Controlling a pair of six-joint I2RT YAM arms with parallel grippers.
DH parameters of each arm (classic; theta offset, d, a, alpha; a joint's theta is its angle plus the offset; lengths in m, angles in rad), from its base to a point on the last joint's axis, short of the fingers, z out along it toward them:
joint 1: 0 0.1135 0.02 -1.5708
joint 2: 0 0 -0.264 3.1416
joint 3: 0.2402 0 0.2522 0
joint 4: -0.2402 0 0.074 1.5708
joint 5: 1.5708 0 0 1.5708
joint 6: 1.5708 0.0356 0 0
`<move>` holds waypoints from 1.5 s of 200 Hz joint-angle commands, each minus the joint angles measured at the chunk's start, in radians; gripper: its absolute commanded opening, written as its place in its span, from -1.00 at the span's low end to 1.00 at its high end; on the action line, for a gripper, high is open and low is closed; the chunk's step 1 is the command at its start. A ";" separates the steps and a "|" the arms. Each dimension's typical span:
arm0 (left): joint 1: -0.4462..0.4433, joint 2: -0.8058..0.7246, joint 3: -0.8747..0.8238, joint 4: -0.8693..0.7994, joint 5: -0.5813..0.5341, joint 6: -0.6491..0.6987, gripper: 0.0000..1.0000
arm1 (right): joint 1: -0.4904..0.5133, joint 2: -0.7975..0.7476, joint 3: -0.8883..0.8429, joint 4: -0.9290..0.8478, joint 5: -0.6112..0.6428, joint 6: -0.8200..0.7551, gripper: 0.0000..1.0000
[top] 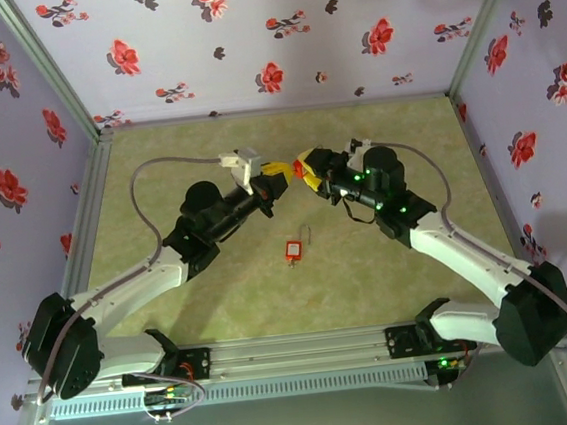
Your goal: Unlock with the key
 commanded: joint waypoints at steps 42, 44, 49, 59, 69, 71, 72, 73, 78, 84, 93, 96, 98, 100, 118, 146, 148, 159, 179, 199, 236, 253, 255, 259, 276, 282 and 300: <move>-0.027 0.021 -0.060 0.275 -0.174 -0.018 -1.00 | 0.056 -0.014 -0.016 -0.011 -0.152 0.032 -1.00; -0.030 0.023 -0.064 0.278 -0.179 -0.019 -1.00 | 0.057 -0.014 -0.016 -0.008 -0.152 0.034 -1.00; -0.037 0.025 -0.073 0.289 -0.190 -0.023 -1.00 | 0.056 -0.013 -0.015 -0.002 -0.151 0.038 -1.00; -0.047 0.033 -0.094 0.317 -0.212 -0.033 -1.00 | 0.057 -0.008 -0.014 0.007 -0.150 0.042 -1.00; -0.060 0.039 -0.111 0.330 -0.235 -0.029 -1.00 | 0.057 -0.008 -0.017 0.030 -0.150 0.058 -1.00; -0.062 0.040 -0.113 0.331 -0.238 -0.028 -1.00 | 0.057 -0.008 -0.018 0.034 -0.150 0.059 -1.00; -0.064 0.040 -0.114 0.331 -0.239 -0.025 -1.00 | 0.057 -0.007 -0.018 0.037 -0.150 0.063 -1.00; -0.065 0.041 -0.115 0.331 -0.242 -0.023 -1.00 | 0.057 -0.007 -0.019 0.040 -0.150 0.064 -1.00; -0.075 0.044 -0.121 0.330 -0.251 -0.014 -1.00 | 0.057 -0.006 -0.022 0.054 -0.148 0.075 -1.00; -0.085 0.047 -0.124 0.327 -0.262 -0.004 -1.00 | 0.056 -0.006 -0.027 0.075 -0.147 0.090 -1.00; -0.091 0.056 -0.131 0.329 -0.268 -0.005 -1.00 | 0.056 -0.003 -0.028 0.097 -0.147 0.104 -1.00; -0.093 0.058 -0.136 0.334 -0.271 -0.007 -1.00 | 0.056 -0.002 -0.028 0.100 -0.148 0.107 -1.00; -0.094 0.060 -0.137 0.337 -0.272 -0.007 -1.00 | 0.056 -0.002 -0.027 0.101 -0.148 0.108 -1.00; -0.096 0.062 -0.140 0.339 -0.272 -0.007 -1.00 | 0.056 -0.002 -0.027 0.103 -0.148 0.108 -1.00; -0.098 0.077 -0.155 0.341 -0.286 -0.001 -1.00 | 0.056 -0.004 -0.026 0.104 -0.147 0.113 -1.00; -0.096 0.097 -0.176 0.335 -0.297 0.005 -1.00 | 0.057 -0.018 -0.038 0.103 -0.143 0.117 -1.00; -0.095 0.099 -0.176 0.334 -0.296 0.003 -1.00 | 0.056 -0.020 -0.039 0.103 -0.142 0.116 -1.00; -0.093 0.111 -0.180 0.335 -0.295 0.000 -1.00 | 0.057 -0.023 -0.040 0.096 -0.143 0.115 -1.00; -0.093 0.139 -0.183 0.340 -0.286 -0.001 -1.00 | 0.057 -0.031 -0.046 0.100 -0.140 0.117 -1.00; -0.093 0.166 -0.190 0.358 -0.278 -0.011 -1.00 | 0.056 -0.037 -0.048 0.104 -0.138 0.120 -1.00; -0.100 0.201 -0.215 0.393 -0.272 -0.030 -1.00 | 0.054 -0.035 -0.046 0.121 -0.135 0.133 -1.00; -0.109 0.216 -0.220 0.405 -0.276 -0.012 -1.00 | 0.054 -0.032 -0.041 0.129 -0.136 0.140 -1.00; -0.111 0.218 -0.219 0.403 -0.278 -0.009 -1.00 | 0.054 -0.032 -0.038 0.127 -0.137 0.139 -1.00; -0.113 0.220 -0.218 0.399 -0.279 -0.004 -1.00 | 0.054 -0.031 -0.035 0.123 -0.140 0.137 -1.00; -0.118 0.237 -0.211 0.398 -0.282 0.019 -1.00 | 0.056 -0.027 -0.025 0.107 -0.145 0.132 -1.00; -0.124 0.243 -0.205 0.391 -0.281 0.035 -1.00 | 0.056 -0.026 -0.026 0.108 -0.147 0.133 -1.00; -0.139 0.268 -0.180 0.362 -0.282 0.070 -1.00 | 0.055 -0.032 -0.035 0.118 -0.142 0.142 -1.00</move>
